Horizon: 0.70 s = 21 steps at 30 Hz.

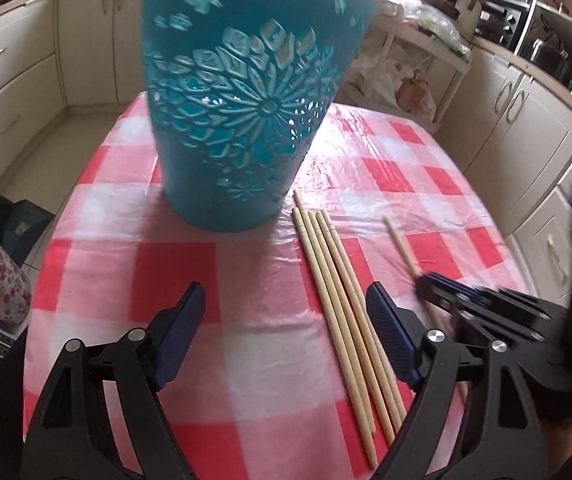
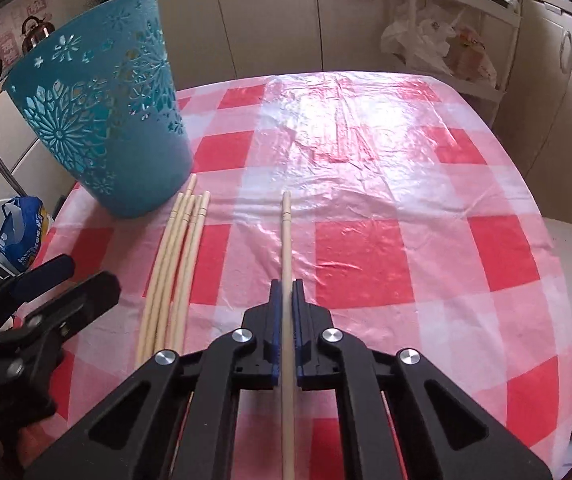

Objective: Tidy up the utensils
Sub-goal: 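Grasp a chopstick from the pile with right tool while left tool grasps another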

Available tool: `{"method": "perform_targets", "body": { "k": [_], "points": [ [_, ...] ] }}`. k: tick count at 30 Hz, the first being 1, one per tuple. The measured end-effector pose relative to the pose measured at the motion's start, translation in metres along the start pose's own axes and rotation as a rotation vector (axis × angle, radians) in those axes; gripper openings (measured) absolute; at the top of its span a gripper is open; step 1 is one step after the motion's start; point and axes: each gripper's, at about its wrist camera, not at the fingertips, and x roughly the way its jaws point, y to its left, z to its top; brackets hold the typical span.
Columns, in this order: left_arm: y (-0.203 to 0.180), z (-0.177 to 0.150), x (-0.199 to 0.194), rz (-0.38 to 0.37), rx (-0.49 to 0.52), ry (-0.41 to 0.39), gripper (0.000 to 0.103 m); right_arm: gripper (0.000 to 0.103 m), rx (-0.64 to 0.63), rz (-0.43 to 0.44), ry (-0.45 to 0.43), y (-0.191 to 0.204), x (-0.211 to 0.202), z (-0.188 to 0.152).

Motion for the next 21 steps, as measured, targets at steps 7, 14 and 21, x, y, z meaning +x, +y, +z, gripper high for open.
{"method": "perform_targets", "body": {
  "k": [7, 14, 21],
  "points": [
    [-0.010, 0.006, 0.024, 0.076, 0.033, 0.027, 0.049, 0.006, 0.033, 0.035, -0.014, -0.011, -0.006, -0.008],
    [-0.034, 0.014, 0.039, 0.159, 0.129, 0.047, 0.049, 0.006, 0.015, 0.028, -0.024, -0.007, -0.006, -0.007],
    [-0.026, 0.018, 0.036, 0.087, 0.052, 0.050, 0.049, 0.006, 0.041, 0.059, -0.026, -0.010, -0.007, -0.009]
  ]
}}
